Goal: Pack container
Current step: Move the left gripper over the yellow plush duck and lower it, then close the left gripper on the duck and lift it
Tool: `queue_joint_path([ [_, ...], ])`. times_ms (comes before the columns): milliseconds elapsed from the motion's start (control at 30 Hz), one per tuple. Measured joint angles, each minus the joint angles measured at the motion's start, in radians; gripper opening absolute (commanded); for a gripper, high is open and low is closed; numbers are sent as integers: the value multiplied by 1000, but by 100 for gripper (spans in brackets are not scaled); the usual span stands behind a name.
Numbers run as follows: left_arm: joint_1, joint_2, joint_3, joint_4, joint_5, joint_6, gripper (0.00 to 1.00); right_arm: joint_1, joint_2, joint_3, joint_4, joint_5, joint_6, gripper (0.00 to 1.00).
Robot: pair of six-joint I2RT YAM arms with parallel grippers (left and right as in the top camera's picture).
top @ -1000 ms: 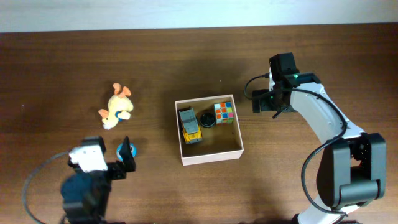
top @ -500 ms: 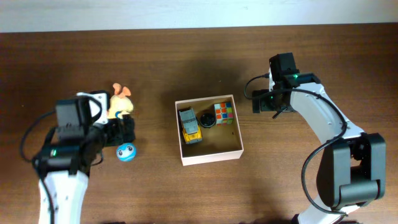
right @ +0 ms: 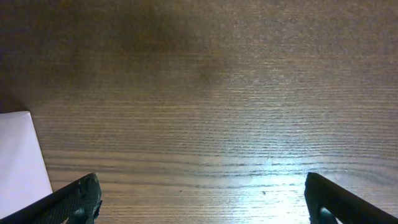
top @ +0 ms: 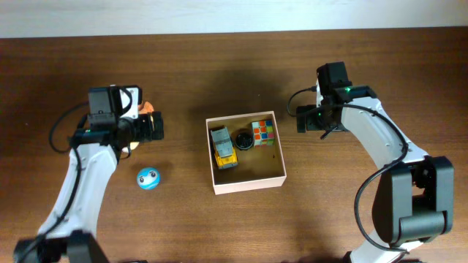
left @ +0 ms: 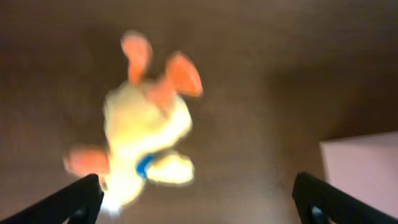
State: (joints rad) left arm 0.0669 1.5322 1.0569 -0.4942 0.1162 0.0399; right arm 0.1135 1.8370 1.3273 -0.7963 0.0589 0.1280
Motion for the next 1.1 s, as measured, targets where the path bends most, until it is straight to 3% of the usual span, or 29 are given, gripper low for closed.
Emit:
queue_joint_path([
  [333, 0, 156, 1, 153, -65, 245, 100, 0, 0, 0, 1, 0, 0, 99],
  [467, 0, 183, 1, 159, -129, 291, 91, 0, 0, 0, 1, 0, 0, 99],
  [567, 0, 193, 1, 156, -176, 315, 77, 0, 0, 0, 1, 0, 0, 99],
  [733, 0, 194, 1, 147, -221, 332, 72, 0, 0, 0, 1, 0, 0, 99],
  [833, 0, 194, 1, 147, -230, 335, 73, 0, 0, 0, 1, 0, 0, 99],
  [933, 0, 195, 1, 152, -233, 339, 81, 0, 0, 0, 1, 0, 0, 99],
  [1100, 2, 220, 2, 198, -233, 340, 84, 0, 0, 0, 1, 0, 0, 99],
])
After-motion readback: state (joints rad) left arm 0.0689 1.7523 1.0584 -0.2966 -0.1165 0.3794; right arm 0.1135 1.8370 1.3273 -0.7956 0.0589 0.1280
